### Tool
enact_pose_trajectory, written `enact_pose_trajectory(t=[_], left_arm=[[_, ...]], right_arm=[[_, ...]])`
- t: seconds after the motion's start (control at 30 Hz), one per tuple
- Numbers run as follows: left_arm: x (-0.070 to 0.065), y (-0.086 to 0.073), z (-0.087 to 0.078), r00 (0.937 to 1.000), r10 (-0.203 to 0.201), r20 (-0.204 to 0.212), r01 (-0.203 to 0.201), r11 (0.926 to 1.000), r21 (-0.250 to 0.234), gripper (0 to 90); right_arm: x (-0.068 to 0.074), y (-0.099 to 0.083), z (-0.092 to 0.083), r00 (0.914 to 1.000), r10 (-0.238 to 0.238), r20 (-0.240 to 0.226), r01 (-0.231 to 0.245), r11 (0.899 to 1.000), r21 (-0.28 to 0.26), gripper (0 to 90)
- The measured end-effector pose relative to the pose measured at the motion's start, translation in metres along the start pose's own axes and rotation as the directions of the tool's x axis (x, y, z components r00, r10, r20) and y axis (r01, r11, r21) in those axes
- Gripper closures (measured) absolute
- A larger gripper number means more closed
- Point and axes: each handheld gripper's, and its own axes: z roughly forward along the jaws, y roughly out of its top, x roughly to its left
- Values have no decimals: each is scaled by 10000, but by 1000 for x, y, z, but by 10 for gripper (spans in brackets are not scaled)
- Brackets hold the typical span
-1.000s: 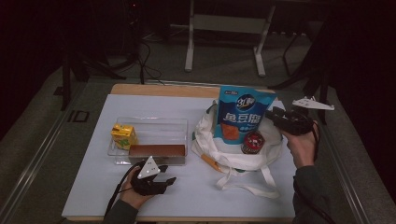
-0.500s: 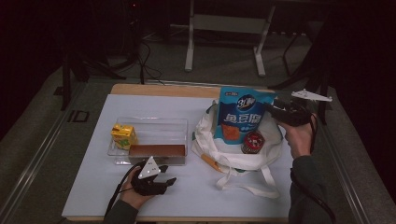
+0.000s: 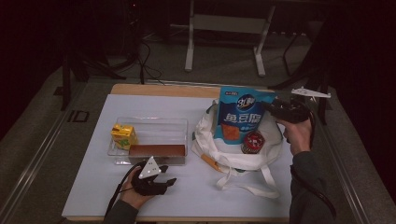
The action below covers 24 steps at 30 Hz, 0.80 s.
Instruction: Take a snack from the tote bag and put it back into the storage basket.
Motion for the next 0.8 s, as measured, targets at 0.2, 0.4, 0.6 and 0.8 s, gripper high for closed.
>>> enact_pose_trajectory(t=[0.2, 0.4, 0.6, 0.8], left_arm=[[0, 0, 0, 10000, 41, 14, -41, 10000, 19, 421], [0, 0, 1, 10000, 22, 28, -22, 9999, 114, 423], [0, 0, 1, 10000, -1, 43, 0, 9999, 107, 422], [1, 0, 1, 10000, -21, 88, 20, 9999, 129, 421]], right_arm=[[1, -5, 6, 9983, 196, -554, -200, 9998, -59, 503], [-1, -14, 1, 9919, 190, -1253, -257, 9983, -520, 598], [-3, -14, 8, 9921, 184, -1240, -209, 9996, -190, 575], [-5, -15, 15, 9873, 582, -1479, -644, 9972, -376, 554]])
